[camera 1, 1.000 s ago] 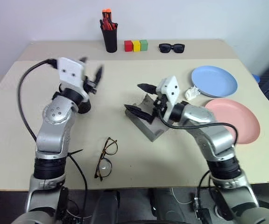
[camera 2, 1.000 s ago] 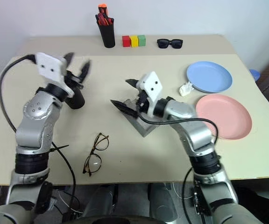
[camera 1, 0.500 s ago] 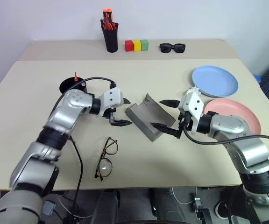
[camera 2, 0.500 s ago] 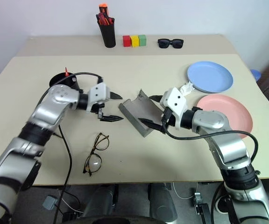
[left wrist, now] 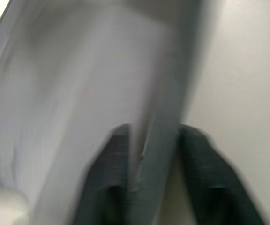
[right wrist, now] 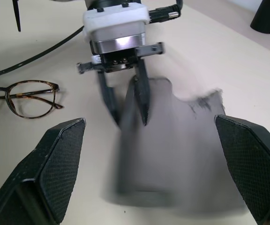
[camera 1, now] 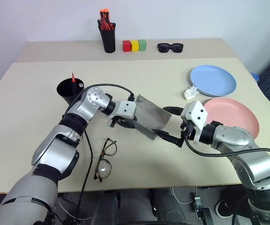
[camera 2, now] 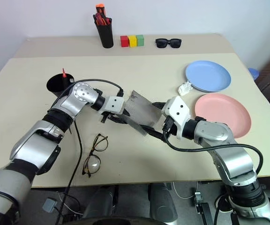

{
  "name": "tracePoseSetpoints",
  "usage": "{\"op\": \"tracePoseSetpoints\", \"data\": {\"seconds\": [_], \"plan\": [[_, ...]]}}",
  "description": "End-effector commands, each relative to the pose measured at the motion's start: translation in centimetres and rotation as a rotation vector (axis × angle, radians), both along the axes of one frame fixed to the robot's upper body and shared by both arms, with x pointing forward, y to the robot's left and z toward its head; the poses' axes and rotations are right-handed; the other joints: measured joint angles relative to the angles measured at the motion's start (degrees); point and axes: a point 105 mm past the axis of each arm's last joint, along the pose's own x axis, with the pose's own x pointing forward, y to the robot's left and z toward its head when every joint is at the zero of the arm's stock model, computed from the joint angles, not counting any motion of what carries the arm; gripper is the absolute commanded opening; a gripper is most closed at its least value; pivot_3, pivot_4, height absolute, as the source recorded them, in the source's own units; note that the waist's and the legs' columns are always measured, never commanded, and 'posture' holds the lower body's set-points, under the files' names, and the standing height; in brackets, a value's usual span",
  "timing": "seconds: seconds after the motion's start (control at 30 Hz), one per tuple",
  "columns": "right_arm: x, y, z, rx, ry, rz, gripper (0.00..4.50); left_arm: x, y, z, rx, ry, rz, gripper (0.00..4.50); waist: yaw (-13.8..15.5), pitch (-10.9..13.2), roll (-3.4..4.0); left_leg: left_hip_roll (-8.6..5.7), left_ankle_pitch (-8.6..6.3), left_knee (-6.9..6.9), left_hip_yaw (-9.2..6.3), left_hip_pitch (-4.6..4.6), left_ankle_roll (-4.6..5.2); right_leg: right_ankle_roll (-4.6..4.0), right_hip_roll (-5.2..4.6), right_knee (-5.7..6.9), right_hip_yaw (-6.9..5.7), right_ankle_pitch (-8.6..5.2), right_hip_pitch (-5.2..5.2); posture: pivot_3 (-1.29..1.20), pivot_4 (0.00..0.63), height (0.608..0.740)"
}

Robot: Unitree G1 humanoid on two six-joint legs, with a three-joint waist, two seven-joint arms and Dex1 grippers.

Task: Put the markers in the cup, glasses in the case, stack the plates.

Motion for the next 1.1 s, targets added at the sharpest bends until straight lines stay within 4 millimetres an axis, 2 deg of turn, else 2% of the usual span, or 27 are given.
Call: {"op": "tracePoseSetpoints", "data": {"seconds": [0.03,0.2,0.47,0.57,0.67,0.77,0.87,0.93,1.1], "plan": [[-0.3,0.1,1.0,0.011,-0.041,0.012,4.5,0.0,0.3,1.6,-0.044,0.075,0.062,0.06,-0.06,0.0,0.0,0.0,0.0,0.0,-0.01,-0.01,0.0,0.0,0.0,0.0,-0.01,0.0,0.0,0.0,0.15,0.74],[-0.1,0.5,1.0,0.009,-0.038,0.039,4.5,-2.3,1.0,2.6,-0.077,0.233,0.102,0.06,-0.29,0.01,0.02,0.01,0.0,-0.03,-0.02,0.02,0.0,0.01,0.01,0.05,0.01,-0.01,-0.02,0.0,0.15,0.74],[0.0,1.4,0.8,0.0,-0.029,0.102,4.5,-4.0,2.2,1.3,-0.032,0.26,0.191,0.06,-0.05,0.01,0.02,0.01,0.0,0.02,-0.04,0.06,0.0,0.0,0.01,0.09,0.0,0.0,0.03,0.0,0.15,0.74],[-0.1,1.7,0.8,-0.002,-0.025,0.127,4.5,-4.0,2.1,1.2,-0.037,0.236,0.211,0.97,-0.02,0.01,0.02,0.01,0.0,0.02,-0.04,0.05,0.0,0.0,0.01,0.08,-0.01,-0.01,0.03,0.0,0.15,0.74],[-0.3,2.4,0.8,-0.012,-0.03,0.167,4.5,-3.3,1.6,2.4,-0.137,0.181,0.219,2.34,-0.02,0.01,0.02,0.01,0.0,0.03,-0.04,0.07,0.0,0.0,0.01,0.09,-0.01,0.0,0.03,0.0,0.15,0.74],[-0.8,3.2,0.8,-0.059,-0.045,0.232,4.5,-2.2,1.8,4.6,-0.252,0.132,0.264,2.34,-0.07,0.01,0.01,0.01,0.0,0.04,-0.04,0.06,0.0,0.0,0.01,0.09,-0.01,0.0,0.03,0.0,0.15,0.74],[-1.5,4.4,0.9,-0.14,-0.109,0.317,4.5,-1.9,2.8,6.8,-0.365,0.076,0.314,2.34,-0.29,0.01,0.02,0.01,0.0,0.02,-0.03,0.09,0.0,0.0,0.01,0.1,-0.01,0.0,0.02,0.0,0.15,0.74],[-2.0,5.5,0.9,-0.207,-0.176,0.388,4.5,-2.6,4.3,6.6,-0.336,0.023,0.341,2.34,-0.37,0.01,0.02,0.02,0.0,0.0,-0.03,0.13,0.0,0.0,0.02,0.12,0.0,0.0,0.01,0.0,0.15,0.74],[-2.4,8.0,0.3,-0.351,-0.368,0.541,4.5,-6.0,8.3,4.6,-0.265,0.014,0.418,2.34,-0.98,-0.02,0.08,0.03,0.0,-0.09,0.02,0.24,0.0,-0.01,0.01,0.12,0.04,-0.01,0.06,0.0,0.15,0.74]]}}
